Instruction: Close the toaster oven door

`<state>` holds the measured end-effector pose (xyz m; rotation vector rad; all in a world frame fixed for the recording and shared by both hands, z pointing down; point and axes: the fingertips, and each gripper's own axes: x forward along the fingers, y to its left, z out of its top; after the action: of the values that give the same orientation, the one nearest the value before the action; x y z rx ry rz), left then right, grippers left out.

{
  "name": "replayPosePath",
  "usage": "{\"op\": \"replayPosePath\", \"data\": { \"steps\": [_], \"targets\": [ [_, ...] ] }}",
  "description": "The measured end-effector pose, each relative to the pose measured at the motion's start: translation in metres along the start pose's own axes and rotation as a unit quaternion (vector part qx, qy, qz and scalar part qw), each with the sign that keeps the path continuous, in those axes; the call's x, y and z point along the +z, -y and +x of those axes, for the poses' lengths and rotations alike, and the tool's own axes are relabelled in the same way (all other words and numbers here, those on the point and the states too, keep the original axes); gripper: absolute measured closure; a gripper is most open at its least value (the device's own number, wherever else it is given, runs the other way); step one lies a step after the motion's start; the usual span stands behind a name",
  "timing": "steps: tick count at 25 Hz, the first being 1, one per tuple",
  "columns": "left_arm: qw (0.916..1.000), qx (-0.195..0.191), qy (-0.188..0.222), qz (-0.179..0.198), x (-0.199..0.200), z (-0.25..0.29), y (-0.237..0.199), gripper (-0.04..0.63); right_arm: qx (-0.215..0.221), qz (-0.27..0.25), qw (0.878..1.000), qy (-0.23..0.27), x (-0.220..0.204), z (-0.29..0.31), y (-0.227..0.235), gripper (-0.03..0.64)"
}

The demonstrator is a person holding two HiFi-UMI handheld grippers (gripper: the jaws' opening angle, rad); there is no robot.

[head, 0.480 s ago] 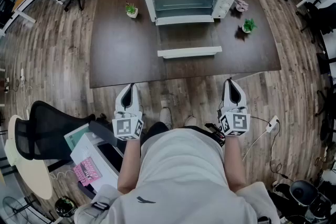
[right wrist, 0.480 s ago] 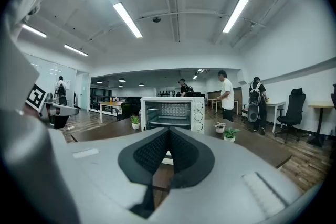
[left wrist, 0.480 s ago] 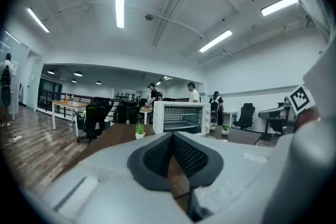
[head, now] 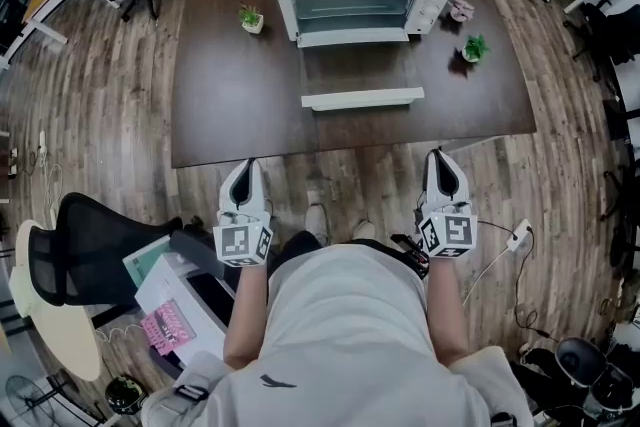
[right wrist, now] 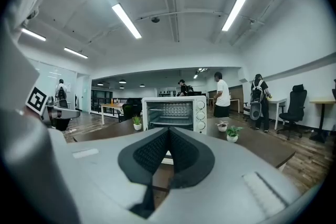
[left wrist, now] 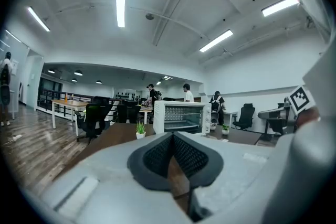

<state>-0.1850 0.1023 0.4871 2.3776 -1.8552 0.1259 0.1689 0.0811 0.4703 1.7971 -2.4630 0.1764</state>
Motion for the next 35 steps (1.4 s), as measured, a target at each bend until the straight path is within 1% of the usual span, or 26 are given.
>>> {"op": "replayPosePath", "data": {
  "steps": [7,16,29,35],
  "targets": [
    [1.0000,-0.004,-0.002,-0.001,0.000,0.002,-0.002,0.591,0.005,0.001,1.000,0.003,0.001,0.004,-0.007,0.617],
    [0.9999,-0.013,-0.006,-0.005,0.000,0.012,-0.018,0.591,-0.008,0.000,1.000,-0.009,-0.001,0.014,-0.011,0.617],
    [0.9989,-0.045,-0.010,-0.011,0.003,0.046,-0.054,0.591,-0.040,-0.011,0.999,-0.025,0.001,0.049,-0.025,0.617],
    [0.9983,-0.055,-0.013,-0.013,0.002,0.069,-0.057,0.591,-0.039,-0.016,0.999,-0.033,0.001,0.067,-0.023,0.617]
  ]
}}
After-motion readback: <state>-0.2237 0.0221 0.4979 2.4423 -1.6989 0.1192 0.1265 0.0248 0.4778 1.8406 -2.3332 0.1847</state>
